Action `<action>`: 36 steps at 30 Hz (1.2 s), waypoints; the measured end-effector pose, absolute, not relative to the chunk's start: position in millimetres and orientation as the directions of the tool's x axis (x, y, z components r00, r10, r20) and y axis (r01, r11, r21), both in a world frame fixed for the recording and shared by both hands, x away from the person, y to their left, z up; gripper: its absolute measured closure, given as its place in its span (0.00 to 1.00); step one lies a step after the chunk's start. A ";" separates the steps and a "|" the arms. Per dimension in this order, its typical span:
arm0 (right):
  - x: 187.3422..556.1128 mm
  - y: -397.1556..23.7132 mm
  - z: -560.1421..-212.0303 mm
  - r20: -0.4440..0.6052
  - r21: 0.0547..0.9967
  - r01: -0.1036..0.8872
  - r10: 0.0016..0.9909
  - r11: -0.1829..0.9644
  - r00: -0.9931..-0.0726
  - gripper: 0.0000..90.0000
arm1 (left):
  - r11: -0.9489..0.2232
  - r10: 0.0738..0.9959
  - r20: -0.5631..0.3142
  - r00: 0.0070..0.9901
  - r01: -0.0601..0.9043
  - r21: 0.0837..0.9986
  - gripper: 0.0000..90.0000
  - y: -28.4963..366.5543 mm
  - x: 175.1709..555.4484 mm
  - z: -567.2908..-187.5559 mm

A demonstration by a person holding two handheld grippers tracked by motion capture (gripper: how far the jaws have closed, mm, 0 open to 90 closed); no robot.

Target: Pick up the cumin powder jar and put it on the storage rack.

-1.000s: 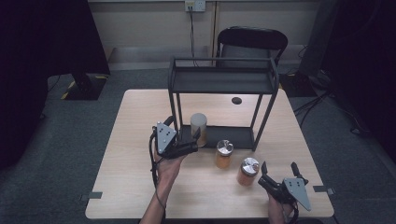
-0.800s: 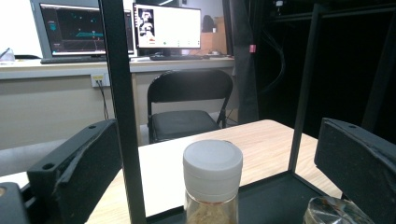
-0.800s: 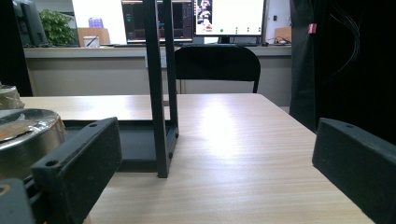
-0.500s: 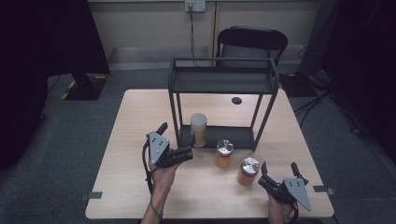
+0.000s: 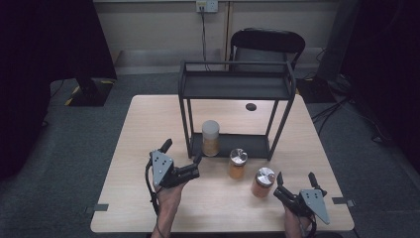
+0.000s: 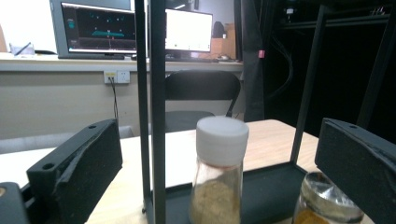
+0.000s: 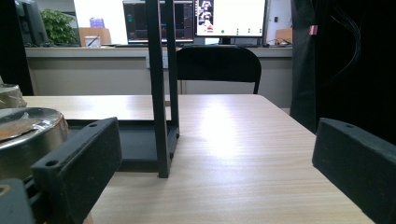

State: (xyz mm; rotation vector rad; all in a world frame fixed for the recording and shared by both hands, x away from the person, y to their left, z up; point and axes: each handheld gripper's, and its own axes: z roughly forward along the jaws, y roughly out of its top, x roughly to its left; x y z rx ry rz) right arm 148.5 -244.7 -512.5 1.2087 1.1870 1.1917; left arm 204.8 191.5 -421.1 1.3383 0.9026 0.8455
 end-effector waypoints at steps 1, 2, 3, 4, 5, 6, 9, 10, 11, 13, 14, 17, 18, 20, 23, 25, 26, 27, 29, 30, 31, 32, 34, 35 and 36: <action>148.5 -244.9 -512.6 -0.004 1.000 -0.011 1.000 0.004 0.023 0.00 | 0.060 0.904 -0.057 0.423 0.005 0.998 0.00 192.0 203.7 -422.6; 148.4 -245.1 -512.7 -0.003 1.000 -0.011 1.000 0.004 0.023 0.00 | 0.059 0.905 -0.055 0.423 0.002 0.998 0.00 192.7 203.0 -424.0; 148.4 -245.0 -512.6 -0.004 1.000 -0.011 1.000 0.005 0.023 0.00 | 0.056 0.906 -0.051 0.421 -0.001 0.998 0.00 193.3 202.2 -425.2; 148.5 -244.8 -512.5 -0.006 1.000 -0.010 1.000 0.007 0.023 0.00 | 0.054 0.907 -0.049 0.418 -0.002 0.999 0.00 194.2 201.3 -426.2; 148.5 -244.8 -512.4 -0.006 1.000 -0.010 1.000 0.007 0.023 0.00 | 0.057 0.906 -0.050 0.420 -0.005 0.998 0.00 195.8 200.7 -428.2; 148.5 -245.0 -512.5 -0.005 1.000 -0.010 1.000 0.005 0.023 0.00 | 0.056 0.903 -0.046 0.426 -0.011 0.998 0.00 197.8 200.5 -430.4; 148.4 -244.7 -512.6 -0.006 1.000 -0.011 1.000 0.006 0.024 0.00 | 0.058 0.904 -0.045 0.426 -0.019 0.998 0.00 200.9 198.0 -437.1; 148.4 -244.7 -512.6 -0.006 1.000 -0.011 1.000 0.006 0.024 0.00 | 0.060 0.902 -0.047 0.429 -0.016 0.998 0.00 202.2 197.3 -439.1; 148.4 -244.7 -512.6 -0.005 1.000 -0.011 1.000 0.006 0.024 0.00 | 0.058 0.903 -0.045 0.428 -0.015 0.998 0.00 202.3 196.1 -440.9; 148.4 -244.7 -512.7 -0.005 1.000 -0.011 1.000 0.005 0.024 0.00 | 0.051 0.903 -0.041 0.427 -0.013 0.999 0.00 202.7 193.6 -444.1; 148.4 -244.6 -512.7 -0.005 1.000 -0.011 1.000 0.005 0.025 0.00 | 0.051 0.903 -0.042 0.428 -0.011 0.999 0.00 203.0 192.5 -445.8; 148.4 -244.6 -512.8 -0.005 1.000 -0.012 1.000 0.006 0.025 0.01 | 0.054 0.906 -0.046 0.420 -0.008 0.998 0.00 202.4 189.6 -451.2; 148.4 -244.4 -512.7 -0.005 1.000 -0.011 1.000 0.006 0.026 0.00 | 0.051 0.910 -0.040 0.413 -0.017 0.999 0.00 201.7 188.3 -453.7; 148.5 -244.4 -512.6 -0.005 1.000 -0.011 1.000 0.006 0.026 0.00 | 0.051 0.913 -0.038 0.405 -0.021 0.999 0.00 201.1 186.6 -457.8; 148.3 -244.4 -512.8 -0.005 1.000 -0.011 1.000 0.006 0.026 0.00 | 0.055 0.916 -0.045 0.399 -0.013 0.998 0.00 201.2 185.4 -463.4; 148.4 -244.3 -512.7 -0.005 1.000 -0.011 1.000 0.005 0.026 0.00 | 0.054 0.916 -0.046 0.399 -0.008 0.999 0.00 201.3 184.5 -467.7; 148.3 -244.2 -512.8 -0.005 1.000 -0.012 1.000 0.005 0.027 0.00 | 0.053 0.917 -0.045 0.396 -0.008 0.999 0.00 200.3 183.7 -470.6; 148.4 -244.1 -512.8 -0.005 1.000 -0.011 1.000 0.005 0.027 0.00 | 0.049 0.917 -0.044 0.397 -0.004 0.999 0.00 200.0 183.3 -472.8; 148.3 -244.1 -512.8 -0.005 1.000 -0.012 1.000 0.005 0.028 0.00 | 0.042 0.917 -0.039 0.398 0.000 0.999 0.00 199.0 182.6 -477.6; 148.3 -244.1 -512.8 -0.005 1.000 -0.012 1.000 0.006 0.027 0.00 | 0.042 0.917 -0.040 0.398 0.004 0.999 0.00 198.4 182.4 -479.7; 148.3 -244.0 -512.8 -0.006 1.000 -0.011 1.000 0.006 0.027 0.00 | 0.042 0.916 -0.041 0.399 0.007 0.999 0.00 198.1 182.4 -481.7; 148.4 -244.0 -512.7 -0.006 1.000 -0.011 1.000 0.006 0.027 0.00 | 0.041 0.916 -0.042 0.398 0.011 0.999 0.00 197.5 182.3 -483.5; 148.3 -244.1 -512.8 -0.005 1.000 -0.011 1.000 0.005 0.028 0.00 | 0.039 0.917 -0.042 0.396 0.017 0.999 0.00 196.8 182.2 -487.6; 148.3 -244.1 -512.8 -0.005 1.000 -0.012 1.000 0.006 0.028 0.00 | 0.038 0.918 -0.044 0.395 0.023 0.999 0.00 196.7 182.3 -489.6; 148.3 -244.0 -512.8 -0.005 1.000 -0.012 1.000 0.006 0.028 0.00 | 0.039 0.918 -0.047 0.394 0.028 0.999 0.00 196.6 182.4 -491.6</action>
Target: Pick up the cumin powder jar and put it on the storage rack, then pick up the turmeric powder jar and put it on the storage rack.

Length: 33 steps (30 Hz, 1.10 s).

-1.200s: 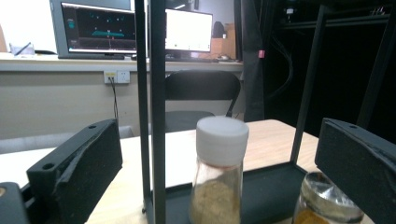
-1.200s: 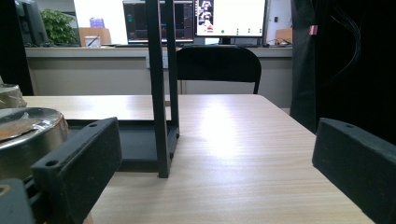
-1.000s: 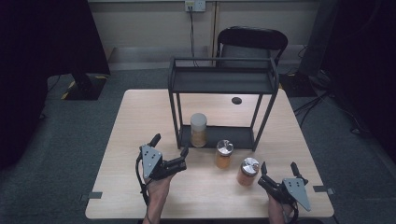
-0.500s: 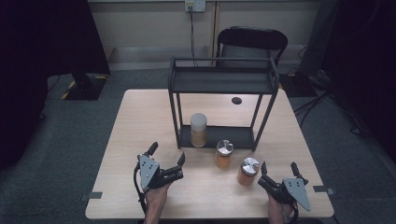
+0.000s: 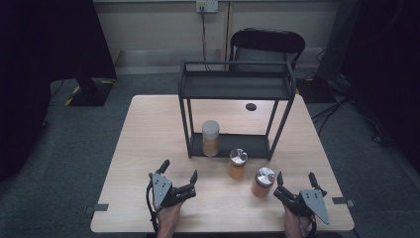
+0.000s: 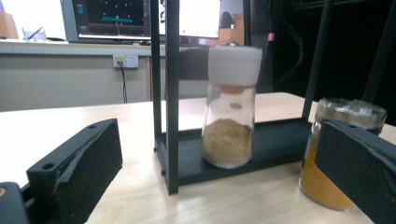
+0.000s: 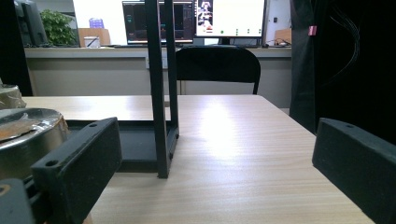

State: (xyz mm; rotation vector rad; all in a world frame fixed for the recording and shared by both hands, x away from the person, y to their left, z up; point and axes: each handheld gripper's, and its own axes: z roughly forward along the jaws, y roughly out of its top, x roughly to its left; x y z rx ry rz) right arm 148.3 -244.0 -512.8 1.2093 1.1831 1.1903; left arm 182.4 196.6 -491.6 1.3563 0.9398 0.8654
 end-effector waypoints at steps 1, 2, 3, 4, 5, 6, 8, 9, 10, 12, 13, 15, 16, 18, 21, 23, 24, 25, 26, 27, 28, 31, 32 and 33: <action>148.3 -244.1 -512.8 -0.006 1.000 -0.012 1.000 0.006 0.027 0.00 | 0.038 0.919 -0.049 0.390 0.035 0.999 0.00 196.3 182.3 -493.6; 148.3 -244.1 -512.7 -0.006 1.000 -0.011 1.000 0.006 0.027 0.00 | 0.035 0.922 -0.047 0.384 0.038 0.999 0.00 195.8 181.8 -495.1; 148.3 -244.1 -512.7 -0.006 1.000 -0.011 1.000 0.006 0.027 0.00 | 0.037 0.924 -0.049 0.380 0.041 0.999 0.00 195.4 181.6 -496.7; 148.3 -244.0 -512.8 -0.006 1.000 -0.012 1.000 0.006 0.027 0.00 | 0.031 0.924 -0.046 0.380 0.044 0.999 0.00 195.9 181.8 -497.7; 148.3 -244.0 -512.9 -0.006 1.000 -0.012 1.000 0.006 0.028 0.00 | 0.029 0.925 -0.045 0.378 0.047 0.998 0.00 195.7 181.9 -499.1; 148.3 -243.9 -512.8 -0.006 1.000 -0.012 1.000 0.006 0.028 0.01 | 0.025 0.926 -0.043 0.375 0.050 0.998 0.00 195.6 181.7 -500.1; 148.3 -244.0 -512.8 -0.006 1.000 -0.012 1.000 0.006 0.028 0.00 | 0.027 0.927 -0.044 0.372 0.052 0.998 0.00 195.4 181.4 -503.3; 148.3 -243.9 -512.9 -0.006 1.000 -0.012 1.000 0.006 0.028 0.00 | 0.016 0.929 -0.032 0.369 0.047 0.999 0.00 194.7 181.1 -504.9; 148.3 -243.9 -512.9 -0.006 1.000 -0.012 1.000 0.006 0.028 0.00 | 0.014 0.929 -0.029 0.370 0.042 0.999 0.00 194.4 180.8 -505.8; 148.3 -243.9 -512.9 -0.006 1.000 -0.012 1.000 0.006 0.028 0.00 | 0.003 0.931 -0.017 0.363 0.036 0.999 0.00 192.2 180.3 -505.8; 148.4 -244.0 -512.7 -0.006 1.000 -0.011 1.000 0.006 0.027 0.01 | -0.001 0.934 -0.013 0.357 0.040 0.999 0.00 190.6 180.0 -505.4; 148.3 -244.0 -512.7 -0.006 1.000 -0.011 1.000 0.006 0.027 0.00 | -0.001 0.934 -0.014 0.356 0.042 0.999 0.00 190.6 180.3 -505.4; 148.3 -243.9 -512.9 -0.006 1.000 -0.012 1.000 0.006 0.028 0.00 | 0.000 0.934 -0.015 0.358 0.043 0.999 0.00 191.1 180.5 -505.4; 148.3 -243.8 -512.9 -0.006 1.000 -0.012 1.000 0.006 0.028 0.00 | 0.009 0.934 -0.023 0.356 0.040 0.999 0.00 191.7 180.0 -506.4; 148.2 -243.9 -513.0 -0.006 1.000 -0.012 1.000 0.006 0.028 0.00 | 0.025 0.938 -0.034 0.346 0.031 0.999 0.00 191.0 178.4 -508.8; 148.3 -244.1 -512.8 -0.004 1.000 -0.012 1.000 0.004 0.028 0.00 | 0.024 0.937 -0.034 0.346 0.032 0.999 0.00 191.1 178.6 -508.6; 148.4 -244.2 -512.9 -0.002 1.000 -0.012 1.000 0.003 0.028 0.01 | 0.023 0.937 -0.033 0.349 0.033 0.999 0.00 191.6 178.9 -508.3; 148.4 -244.4 -512.7 -0.002 1.000 -0.011 1.000 0.002 0.028 0.01 | 0.024 0.936 -0.035 0.349 0.035 0.999 0.00 191.8 179.1 -508.1; 148.5 -244.7 -512.6 -0.001 1.000 -0.011 1.000 0.002 0.026 0.00 | 0.024 0.936 -0.035 0.350 0.036 0.999 0.00 191.9 179.2 -508.0; 148.6 -244.9 -512.4 0.000 1.000 -0.010 1.000 0.000 0.025 0.00 | 0.024 0.936 -0.034 0.349 0.035 0.999 0.00 191.8 179.1 -508.1; 148.7 -245.2 -512.1 0.001 1.000 -0.008 1.000 -0.001 0.025 0.00 | 0.021 0.937 -0.030 0.348 0.032 0.999 0.00 191.1 178.8 -508.3; 152.4 -248.1 -505.4 0.010 1.000 0.029 1.000 -0.010 0.015 0.00 | 0.013 0.938 -0.021 0.345 0.026 1.000 0.00 189.6 178.0 -508.9; 153.0 -249.4 -504.3 0.016 0.999 0.035 1.000 -0.017 0.010 0.00 | 0.009 0.938 -0.017 0.346 0.023 1.000 0.00 189.8 177.8 -509.0; 153.0 -250.9 -504.4 0.022 0.999 0.035 1.000 -0.023 0.005 0.00 | 0.010 0.938 -0.017 0.346 0.021 1.000 0.00 189.7 177.5 -509.4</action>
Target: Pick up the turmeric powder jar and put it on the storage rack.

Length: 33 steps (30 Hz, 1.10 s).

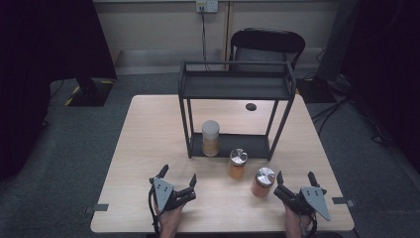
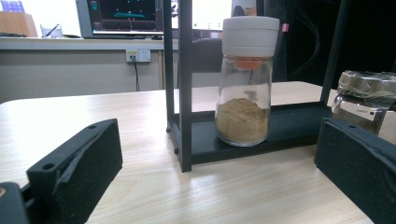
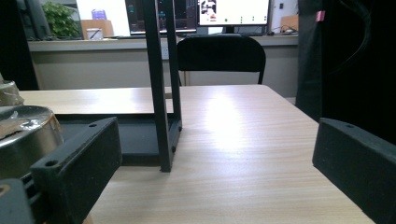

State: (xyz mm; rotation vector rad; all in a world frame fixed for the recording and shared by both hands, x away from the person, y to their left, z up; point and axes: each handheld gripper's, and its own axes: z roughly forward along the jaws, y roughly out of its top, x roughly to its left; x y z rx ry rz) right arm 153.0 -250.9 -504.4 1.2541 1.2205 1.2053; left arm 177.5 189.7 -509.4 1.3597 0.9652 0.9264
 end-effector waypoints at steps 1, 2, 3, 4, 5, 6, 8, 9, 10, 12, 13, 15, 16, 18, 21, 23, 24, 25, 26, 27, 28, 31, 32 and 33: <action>152.5 -251.7 -505.1 0.028 0.999 0.031 1.000 -0.028 0.004 0.00 | 0.011 0.938 -0.017 0.346 0.020 1.000 0.00 189.7 177.4 -509.7; 152.3 -252.3 -504.9 0.030 0.999 0.031 1.000 -0.031 0.003 0.00 | 0.010 0.938 -0.017 0.346 0.021 1.000 0.00 189.6 177.4 -509.5; 152.4 -252.6 -504.5 0.031 0.999 0.034 1.000 -0.031 0.002 0.00 | 0.009 0.938 -0.016 0.345 0.022 1.000 0.00 189.5 177.6 -509.2; 152.4 -252.6 -504.1 0.031 0.999 0.036 1.000 -0.031 0.002 0.00 | 0.008 0.938 -0.015 0.346 0.023 1.000 0.00 189.5 177.7 -509.0; 152.2 -252.4 -503.7 0.030 0.999 0.036 1.000 -0.030 0.002 0.00 | 0.008 0.938 -0.015 0.345 0.022 1.000 0.00 189.5 177.6 -509.2; 152.2 -252.5 -503.3 0.031 0.999 0.036 1.000 -0.031 0.002 0.00 | 0.009 0.938 -0.015 0.346 0.021 1.000 0.00 189.6 177.5 -509.4; 152.7 -253.2 -501.8 0.037 0.999 0.037 0.999 -0.037 0.001 0.00 | 0.009 0.938 -0.016 0.346 0.021 1.000 0.00 189.7 177.5 -509.3; 152.9 -253.2 -501.1 0.037 0.999 0.036 0.999 -0.037 0.000 0.00 | 0.008 0.938 -0.015 0.346 0.021 1.000 0.00 189.7 177.5 -509.4; 153.2 -253.3 -500.4 0.036 0.999 0.034 0.999 -0.036 -0.001 0.00 | 0.010 0.938 -0.016 0.346 0.021 1.000 0.00 189.5 177.4 -509.5; 152.6 -253.3 -498.2 0.029 0.999 0.029 1.000 -0.029 -0.005 0.00 | 0.009 0.938 -0.015 0.345 0.019 1.000 0.00 189.4 177.2 -509.7; 152.0 -253.4 -497.2 0.027 0.999 0.024 1.000 -0.027 -0.007 0.00 | 0.009 0.938 -0.015 0.345 0.019 1.000 0.00 189.3 177.2 -509.7; 150.8 -253.6 -495.5 0.028 1.000 0.013 1.000 -0.028 -0.012 0.00 | 0.009 0.939 -0.016 0.344 0.021 1.000 0.00 189.2 177.3 -509.4; 150.5 -253.4 -494.1 0.032 0.999 0.014 0.999 -0.032 -0.014 0.00 | 0.009 0.939 -0.016 0.344 0.021 1.000 0.00 189.2 177.3 -509.5; 149.9 -252.7 -492.1 0.034 0.999 0.010 0.999 -0.034 -0.015 0.00 | 0.009 0.940 -0.016 0.342 0.022 1.000 0.00 188.9 177.3 -509.3; 149.8 -251.1 -488.1 0.026 1.000 0.010 1.000 -0.025 -0.011 0.00 | 0.013 0.940 -0.020 0.341 0.022 1.000 0.00 189.1 177.3 -509.5; 149.9 -250.9 -485.7 0.026 1.000 0.007 1.000 -0.026 -0.009 0.00 | 0.011 0.940 -0.018 0.340 0.022 1.000 0.00 188.8 177.3 -509.3; 150.0 -250.4 -484.3 0.025 1.000 0.006 1.000 -0.025 -0.005 0.00 | 0.011 0.940 -0.018 0.340 0.022 1.000 0.00 188.8 177.3 -509.3; 149.9 -250.6 -483.4 0.024 1.000 0.001 1.000 -0.024 -0.004 0.00 | 0.012 0.940 -0.019 0.340 0.022 1.000 0.00 188.8 177.3 -509.3; 149.8 -250.9 -482.8 0.024 1.000 -0.005 1.000 -0.025 -0.004 0.00 | 0.013 0.940 -0.019 0.340 0.022 1.000 0.00 188.9 177.2 -509.5; 149.7 -251.5 -482.6 0.025 1.000 -0.012 1.000 -0.025 -0.004 0.00 | 0.014 0.940 -0.020 0.339 0.021 1.000 0.00 188.8 177.1 -509.7; 149.5 -252.2 -482.2 0.030 0.999 -0.018 1.000 -0.030 -0.007 0.00 | 0.014 0.941 -0.020 0.339 0.021 1.000 0.00 188.8 177.1 -509.7; 148.5 -255.6 -479.8 0.065 0.998 -0.024 0.998 -0.065 -0.026 0.00 | 0.014 0.940 -0.020 0.339 0.021 1.000 0.00 188.8 177.0 -509.8; 147.9 -255.8 -478.8 0.066 0.997 -0.026 0.997 -0.067 -0.027 0.00 | 0.014 0.940 -0.020 0.339 0.021 1.000 0.00 188.8 177.1 -509.7; 147.5 -255.2 -477.6 0.062 0.998 -0.027 0.998 -0.063 -0.026 0.00 | 0.013 0.940 -0.020 0.339 0.022 1.000 0.00 188.8 177.2 -509.6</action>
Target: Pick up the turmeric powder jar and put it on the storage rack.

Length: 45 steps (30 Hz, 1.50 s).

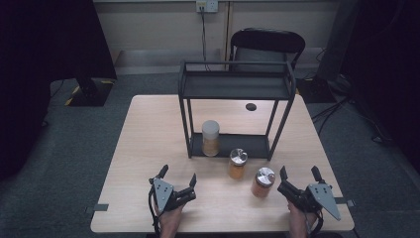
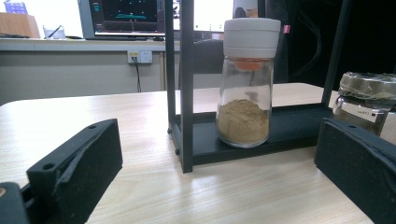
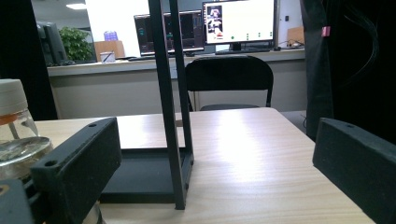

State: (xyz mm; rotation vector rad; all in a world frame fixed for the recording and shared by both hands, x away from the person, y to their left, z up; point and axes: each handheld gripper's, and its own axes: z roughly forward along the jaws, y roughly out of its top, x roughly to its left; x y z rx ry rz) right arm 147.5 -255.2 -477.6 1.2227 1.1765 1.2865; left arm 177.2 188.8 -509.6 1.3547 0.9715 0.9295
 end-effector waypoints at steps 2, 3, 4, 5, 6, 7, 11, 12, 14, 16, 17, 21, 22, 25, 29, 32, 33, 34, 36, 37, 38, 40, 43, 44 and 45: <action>146.8 -255.3 -475.0 0.059 0.998 -0.028 0.998 -0.060 -0.029 0.00 | 0.014 0.941 -0.020 0.339 0.021 1.000 0.00 188.8 177.1 -509.6; 146.6 -255.1 -473.3 0.058 0.998 -0.026 0.998 -0.059 -0.029 0.00 | 0.014 0.941 -0.020 0.339 0.021 1.000 0.00 188.7 177.1 -509.7; 146.6 -254.8 -471.0 0.055 0.998 -0.021 0.998 -0.056 -0.030 0.00 | 0.015 0.941 -0.021 0.339 0.021 1.000 0.00 188.7 177.0 -509.8; 146.7 -255.0 -468.0 0.054 0.998 -0.012 0.998 -0.054 -0.036 0.00 | 0.016 0.941 -0.022 0.338 0.021 1.000 0.00 188.8 177.0 -509.9; 146.9 -255.5 -466.0 0.058 0.998 -0.009 0.997 -0.058 -0.045 0.00 | 0.016 0.941 -0.022 0.338 0.021 1.000 0.00 188.8 177.0 -509.9; 147.0 -256.0 -464.4 0.059 0.998 -0.008 0.997 -0.059 -0.053 0.00 | 0.016 0.941 -0.022 0.339 0.021 1.000 0.00 188.9 177.1 -509.8; 145.9 -253.7 -458.2 0.039 0.999 -0.011 0.997 -0.040 -0.068 0.00 | 0.017 0.940 -0.024 0.339 0.022 1.000 0.00 189.2 177.3 -509.8; 145.8 -253.0 -456.9 0.035 0.999 -0.012 0.997 -0.035 -0.072 0.00 | 0.016 0.941 -0.022 0.339 0.021 1.000 0.00 189.1 177.2 -509.8; 145.8 -252.5 -453.9 0.029 1.000 -0.008 0.996 -0.030 -0.086 0.00 | 0.017 0.941 -0.022 0.339 0.020 1.000 0.00 189.2 177.1 -510.0; 146.1 -252.1 -451.5 0.022 1.000 -0.004 0.995 -0.022 -0.100 0.00 | 0.018 0.941 -0.024 0.338 0.020 1.000 0.00 189.1 177.0 -510.1; 146.5 -252.0 -450.5 0.019 1.000 -0.003 0.994 -0.020 -0.108 0.00 | 0.018 0.941 -0.024 0.338 0.020 1.000 0.00 189.1 177.0 -510.1; 149.6 -251.4 -446.2 0.008 1.000 0.014 0.989 -0.006 -0.148 0.00 | 0.017 0.941 -0.023 0.338 0.020 1.000 0.00 189.1 177.1 -510.0; 150.2 -250.3 -445.3 0.002 1.000 0.016 0.988 0.001 -0.153 0.00 | 0.019 0.941 -0.024 0.338 0.020 1.000 0.00 189.1 177.0 -510.2; 151.8 -247.8 -442.7 -0.005 1.000 0.021 0.985 0.009 -0.173 0.00 | 0.019 0.941 -0.024 0.338 0.020 1.000 0.00 189.1 177.0 -510.2; 154.2 -245.3 -437.9 -0.010 1.000 0.026 0.979 0.016 -0.204 0.00 | 0.022 0.941 -0.027 0.338 0.019 1.000 0.00 189.2 176.9 -510.5; 153.6 -241.7 -435.3 -0.020 0.999 0.021 0.976 0.025 -0.217 0.00 | 0.023 0.941 -0.029 0.338 0.020 1.000 0.00 189.2 177.0 -510.4; 153.5 -241.1 -434.2 -0.021 0.999 0.022 0.974 0.027 -0.224 0.00 | 0.021 0.941 -0.027 0.338 0.020 1.000 0.00 189.2 177.0 -510.3; 153.5 -240.2 -432.9 -0.026 0.999 0.023 0.973 0.032 -0.228 0.00 | 0.021 0.941 -0.026 0.338 0.019 1.000 0.00 189.2 176.9 -510.4; 154.4 -238.8 -429.7 -0.032 0.999 0.031 0.971 0.040 -0.238 0.00 | 0.024 0.941 -0.029 0.338 0.018 1.000 0.00 189.2 176.8 -510.7; 155.2 -238.4 -428.1 -0.034 0.998 0.036 0.969 0.044 -0.244 0.00 | 0.024 0.941 -0.029 0.338 0.019 1.000 0.00 189.3 176.8 -510.7; 156.2 -238.9 -426.8 -0.034 0.998 0.040 0.967 0.045 -0.254 0.01 | 0.024 0.941 -0.029 0.338 0.019 1.000 0.00 189.2 176.8 -510.7; 158.5 -239.9 -424.1 -0.033 0.997 0.052 0.961 0.049 -0.274 0.01 | 0.024 0.941 -0.029 0.338 0.019 1.000 0.00 189.2 176.8 -510.6; 162.4 -243.4 -421.9 -0.021 0.997 0.064 0.951 0.043 -0.310 0.04 | 0.023 0.941 -0.028 0.338 0.020 1.000 0.00 189.3 177.1 -510.3; 163.0 -243.5 -421.7 -0.019 0.997 0.064 0.949 0.041 -0.314 0.04 | 0.023 0.940 -0.029 0.339 0.020 1.000 0.00 189.4 177.1 -510.4; 163.4 -243.3 -421.0 -0.019 0.997 0.065 0.949 0.041 -0.316 0.04 | 0.024 0.940 -0.029 0.339 0.020 1.000 0.00 189.6 177.1 -510.5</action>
